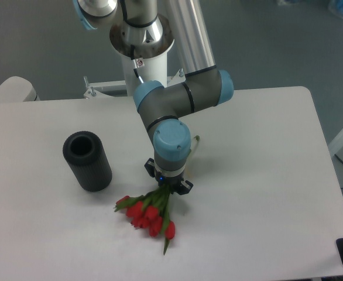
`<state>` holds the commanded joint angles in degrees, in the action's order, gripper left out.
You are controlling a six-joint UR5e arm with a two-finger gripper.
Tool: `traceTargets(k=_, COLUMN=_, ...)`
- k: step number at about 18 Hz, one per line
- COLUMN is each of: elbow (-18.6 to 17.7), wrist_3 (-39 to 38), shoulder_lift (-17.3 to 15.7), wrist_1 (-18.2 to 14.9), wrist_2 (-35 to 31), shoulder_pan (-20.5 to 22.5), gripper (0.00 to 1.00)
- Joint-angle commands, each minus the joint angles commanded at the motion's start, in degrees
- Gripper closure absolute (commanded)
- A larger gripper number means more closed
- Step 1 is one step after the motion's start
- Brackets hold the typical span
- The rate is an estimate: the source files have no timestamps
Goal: Pick up the flowers from the table
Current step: 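Lift the grasped red tulip bouquet up off the table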
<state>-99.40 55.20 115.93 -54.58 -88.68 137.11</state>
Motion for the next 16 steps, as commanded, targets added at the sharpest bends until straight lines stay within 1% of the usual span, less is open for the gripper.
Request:
traceTargets(k=1, elbow=0.09, wrist_3=0.0, shoulder_lift=-0.7, wrist_1=-0.09, wrist_2=0.0, shoulder_pan=0.79, gripper=1.0)
traceTargets(k=2, elbow=0.35, wrist_3=0.26, shoulder_lift=-1.93, wrist_1=-0.44, wrist_2=0.35, shoulder_pan=2.45, gripper=1.0)
traceTargets(k=5, elbow=2.01, wrist_3=0.35, shoulder_lift=-2.55, wrist_1=-0.7, wrist_2=0.53, shoulder_pan=3.69, gripper=1.0)
traceTargets(k=6, elbow=2.89, wrist_3=0.44, shoulder_lift=-2.47, wrist_1=-1.4, wrist_2=0.53, shoulder_pan=3.78, gripper=1.0)
traceTargets(k=11, elbow=9.22, wrist_3=6.58, shoulder_lift=-2.29, wrist_1=-9.04, wrist_2=0.62, shoulder_pan=5.8, gripper=1.0)
traceTargets(k=12, elbow=10.36, wrist_3=7.2, shoulder_lift=-2.12, wrist_1=-10.27, wrist_2=0.79, shoulder_pan=6.85, gripper=1.0)
traceTargets(k=14, elbow=13.34, wrist_3=8.26, shoulder_lift=-1.5, wrist_1=-12.99, wrist_2=0.7, shoulder_pan=7.3, gripper=1.0)
traceTargets(k=16, elbow=17.38, wrist_3=12.02, shoulder_lift=-0.19, wrist_1=-17.03, wrist_2=0.7, shoulder_pan=7.47, gripper=1.0)
